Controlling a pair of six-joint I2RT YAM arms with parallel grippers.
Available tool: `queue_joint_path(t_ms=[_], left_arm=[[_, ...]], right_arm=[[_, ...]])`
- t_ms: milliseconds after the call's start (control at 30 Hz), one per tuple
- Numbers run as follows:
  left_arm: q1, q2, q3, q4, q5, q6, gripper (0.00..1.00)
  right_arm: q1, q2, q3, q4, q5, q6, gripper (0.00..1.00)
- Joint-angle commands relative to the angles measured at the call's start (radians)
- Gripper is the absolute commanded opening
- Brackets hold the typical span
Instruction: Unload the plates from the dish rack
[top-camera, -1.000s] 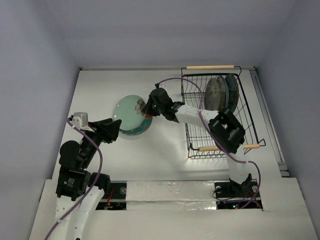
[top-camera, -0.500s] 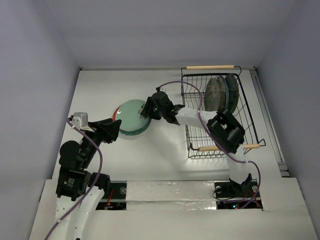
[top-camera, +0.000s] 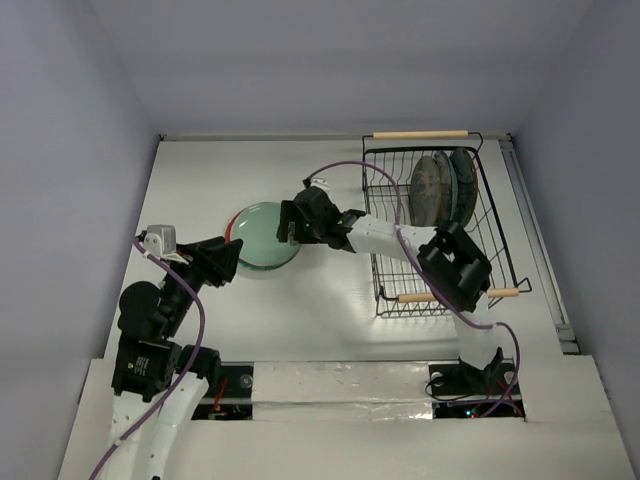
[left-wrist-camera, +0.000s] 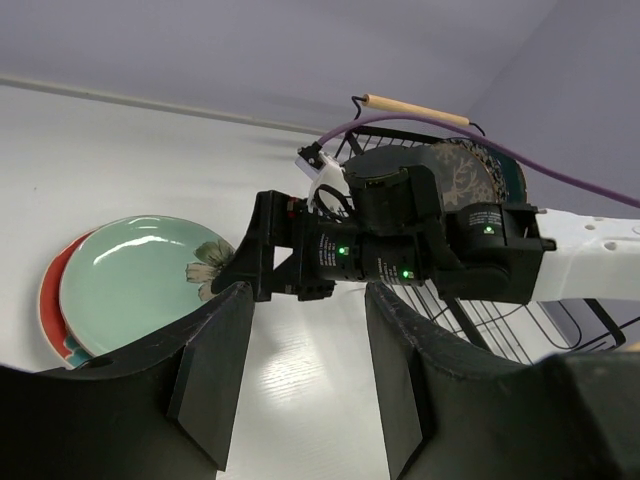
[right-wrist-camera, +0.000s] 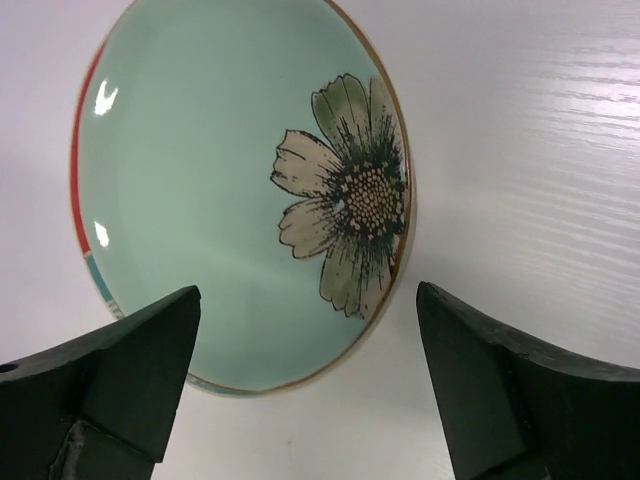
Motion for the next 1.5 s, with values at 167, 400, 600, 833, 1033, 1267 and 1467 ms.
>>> queue_joint_path(t_ms=[167, 400, 600, 833, 1033, 1267, 1467], left_arm=[[-0.007, -0.01, -0.004, 0.042, 0.003, -0.007, 0.45], [-0.007, -0.011, -0.004, 0.042, 0.003, -0.006, 0.45], [-0.007, -0.013, -0.004, 0.043, 0.006, -0.006, 0.45], [-0.007, -0.008, -0.006, 0.045, 0.009, -0.007, 0.45], [-0.007, -0.005, -0.006, 0.043, 0.008, -0.007, 0.45], [-0.007, -0.001, -0.006, 0.043, 0.006, -0.007, 0.45], [-0.007, -0.002, -0.006, 0.043, 0.006, -0.007, 0.45]], right_arm=[[0.057, -0.192, 0.051, -0.138, 0.169, -0.17, 0.71], [0.057, -0.535, -0.03, -0.155, 0.308, -0.322, 0.0], [-0.095, -0.704, -0.075, -0.325, 0.512, -0.371, 0.0], [-0.32, -0.731, -0.108, -0.494, 0.647, -0.429, 0.52], [-0.368, -0.697, -0.154, -0.425, 0.546, -0.462, 0.63], [-0.416, -0.553, -0.142, -0.417, 0.548, -0.46, 0.58], [-0.437, -0.474, -0.109, -0.419, 0.592, -0.463, 0.55]])
